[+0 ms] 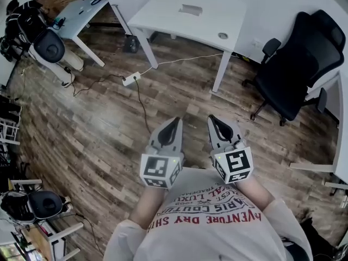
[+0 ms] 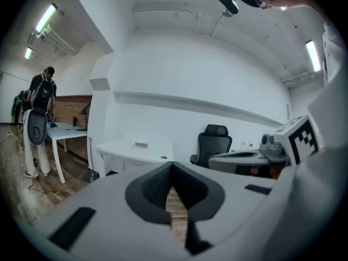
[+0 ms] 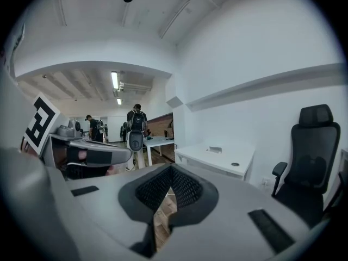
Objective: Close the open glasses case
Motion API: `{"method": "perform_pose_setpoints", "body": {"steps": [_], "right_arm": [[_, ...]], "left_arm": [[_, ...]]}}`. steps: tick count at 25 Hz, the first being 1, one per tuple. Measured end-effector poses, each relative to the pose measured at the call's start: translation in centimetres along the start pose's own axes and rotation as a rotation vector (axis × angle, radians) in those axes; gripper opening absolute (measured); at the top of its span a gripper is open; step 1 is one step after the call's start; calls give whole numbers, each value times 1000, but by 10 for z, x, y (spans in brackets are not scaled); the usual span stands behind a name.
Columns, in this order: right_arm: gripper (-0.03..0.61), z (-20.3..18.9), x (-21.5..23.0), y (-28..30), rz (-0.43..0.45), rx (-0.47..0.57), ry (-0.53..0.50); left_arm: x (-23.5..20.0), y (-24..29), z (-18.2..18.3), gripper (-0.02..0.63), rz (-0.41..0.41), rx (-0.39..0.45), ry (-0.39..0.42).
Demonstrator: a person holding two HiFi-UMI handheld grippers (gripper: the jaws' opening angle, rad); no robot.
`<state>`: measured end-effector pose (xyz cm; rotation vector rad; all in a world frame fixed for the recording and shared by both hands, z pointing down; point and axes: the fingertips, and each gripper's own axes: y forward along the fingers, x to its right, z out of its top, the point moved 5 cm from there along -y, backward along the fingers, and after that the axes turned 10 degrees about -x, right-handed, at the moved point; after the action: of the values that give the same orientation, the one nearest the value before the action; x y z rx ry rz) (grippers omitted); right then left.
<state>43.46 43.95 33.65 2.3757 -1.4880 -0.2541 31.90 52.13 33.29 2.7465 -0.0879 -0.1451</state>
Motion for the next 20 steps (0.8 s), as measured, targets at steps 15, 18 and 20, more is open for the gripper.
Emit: {"method": "perform_pose_setpoints", "body": {"steps": [15, 18, 20], "right_arm": [[12, 39, -2, 159, -88, -120, 36], [12, 57, 0, 198, -130, -147, 65], [12, 70, 1, 222, -153, -152, 79]], "left_arm": [[-169, 72, 32, -2, -33, -32, -61], [-219, 90, 51, -2, -38, -28, -61], [-247, 102, 63, -2, -48, -26, -65]]}}
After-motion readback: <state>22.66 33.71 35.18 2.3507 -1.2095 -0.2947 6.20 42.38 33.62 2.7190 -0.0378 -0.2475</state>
